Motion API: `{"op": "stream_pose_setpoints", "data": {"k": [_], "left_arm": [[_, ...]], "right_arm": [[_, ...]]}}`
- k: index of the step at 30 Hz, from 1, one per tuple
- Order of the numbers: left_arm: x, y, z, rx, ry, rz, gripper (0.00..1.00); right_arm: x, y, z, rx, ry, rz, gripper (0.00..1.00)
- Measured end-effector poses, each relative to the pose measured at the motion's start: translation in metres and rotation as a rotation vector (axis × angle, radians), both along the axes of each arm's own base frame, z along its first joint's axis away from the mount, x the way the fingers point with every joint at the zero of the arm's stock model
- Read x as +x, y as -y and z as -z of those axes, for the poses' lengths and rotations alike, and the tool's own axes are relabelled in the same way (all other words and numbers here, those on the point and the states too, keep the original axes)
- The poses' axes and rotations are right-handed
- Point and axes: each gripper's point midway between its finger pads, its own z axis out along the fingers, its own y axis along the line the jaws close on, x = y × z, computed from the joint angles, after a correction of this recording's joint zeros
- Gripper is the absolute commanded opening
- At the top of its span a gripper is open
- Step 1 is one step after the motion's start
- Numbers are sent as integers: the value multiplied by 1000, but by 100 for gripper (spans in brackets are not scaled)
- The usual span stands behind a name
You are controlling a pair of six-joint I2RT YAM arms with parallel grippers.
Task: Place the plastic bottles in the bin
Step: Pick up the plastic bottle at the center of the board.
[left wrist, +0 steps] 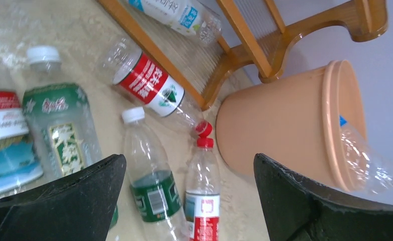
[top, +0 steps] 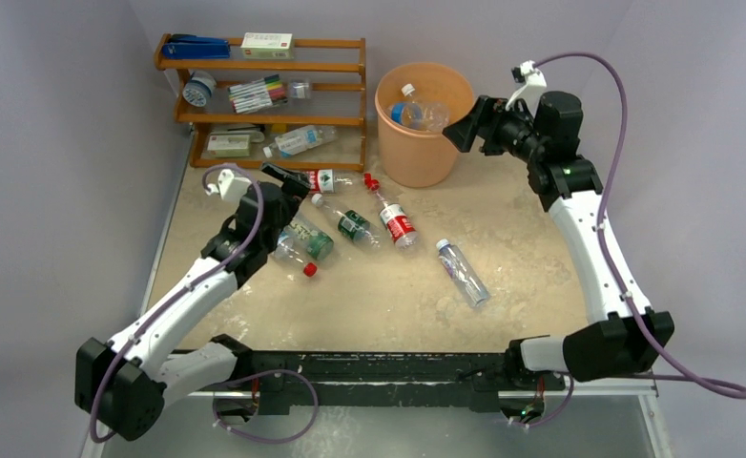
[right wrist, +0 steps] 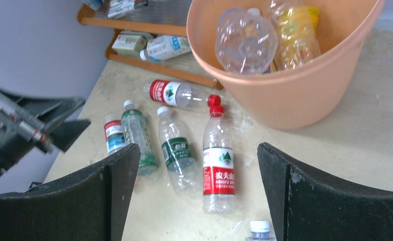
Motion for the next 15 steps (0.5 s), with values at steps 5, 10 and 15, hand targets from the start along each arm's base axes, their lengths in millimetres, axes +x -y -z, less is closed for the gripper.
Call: {"op": "stream_pose_setpoints", "data": {"k": [5,10,15], "left_arm": [[43,10,0,171,-21,47,94],[62,10,14,346,-56,90,94],[62,6,24,439,-87,116,91]], "right_arm": [[-18,-1,28,1,-53,-21,88],[-28,-2,49,0,-98,-37,88],[-34,-4,60,-6,-113,-56,87]]}}
